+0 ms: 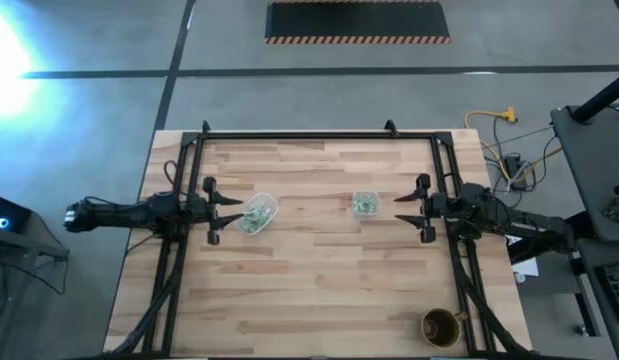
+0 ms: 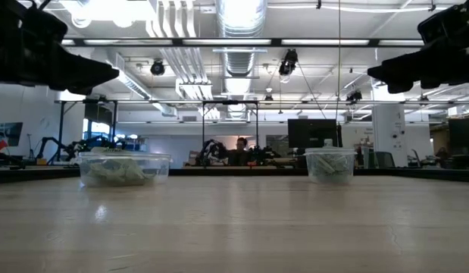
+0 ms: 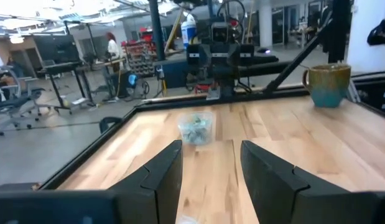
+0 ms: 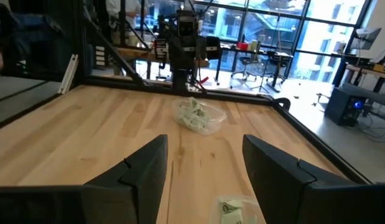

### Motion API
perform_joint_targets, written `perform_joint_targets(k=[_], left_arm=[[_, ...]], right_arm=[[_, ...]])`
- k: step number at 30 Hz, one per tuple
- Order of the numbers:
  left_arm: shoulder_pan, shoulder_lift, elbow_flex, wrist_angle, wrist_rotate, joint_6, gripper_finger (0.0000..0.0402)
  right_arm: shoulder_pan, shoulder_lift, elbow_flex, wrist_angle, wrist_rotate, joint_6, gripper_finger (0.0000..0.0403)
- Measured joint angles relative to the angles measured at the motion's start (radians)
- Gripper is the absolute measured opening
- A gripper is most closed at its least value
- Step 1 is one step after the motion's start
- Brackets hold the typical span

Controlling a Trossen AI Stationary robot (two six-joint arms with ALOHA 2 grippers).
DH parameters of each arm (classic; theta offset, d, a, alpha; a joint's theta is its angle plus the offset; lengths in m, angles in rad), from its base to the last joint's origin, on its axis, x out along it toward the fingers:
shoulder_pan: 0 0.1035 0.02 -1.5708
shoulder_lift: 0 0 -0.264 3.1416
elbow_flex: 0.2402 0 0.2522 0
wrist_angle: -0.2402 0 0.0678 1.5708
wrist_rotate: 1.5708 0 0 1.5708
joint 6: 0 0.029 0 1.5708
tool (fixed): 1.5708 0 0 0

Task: Pick and place Stevia / Truvia into bins
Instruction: Return to Home Position

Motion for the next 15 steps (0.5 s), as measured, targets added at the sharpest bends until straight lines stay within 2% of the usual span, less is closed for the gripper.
perform_joint_targets(k=[15], left_arm=[[0.0,0.061,-0.001,0.002,-0.008,0.012,0.0146]], right_arm=[[0.0,0.065,0.0,-0.001,0.007,0.008,0.0198]])
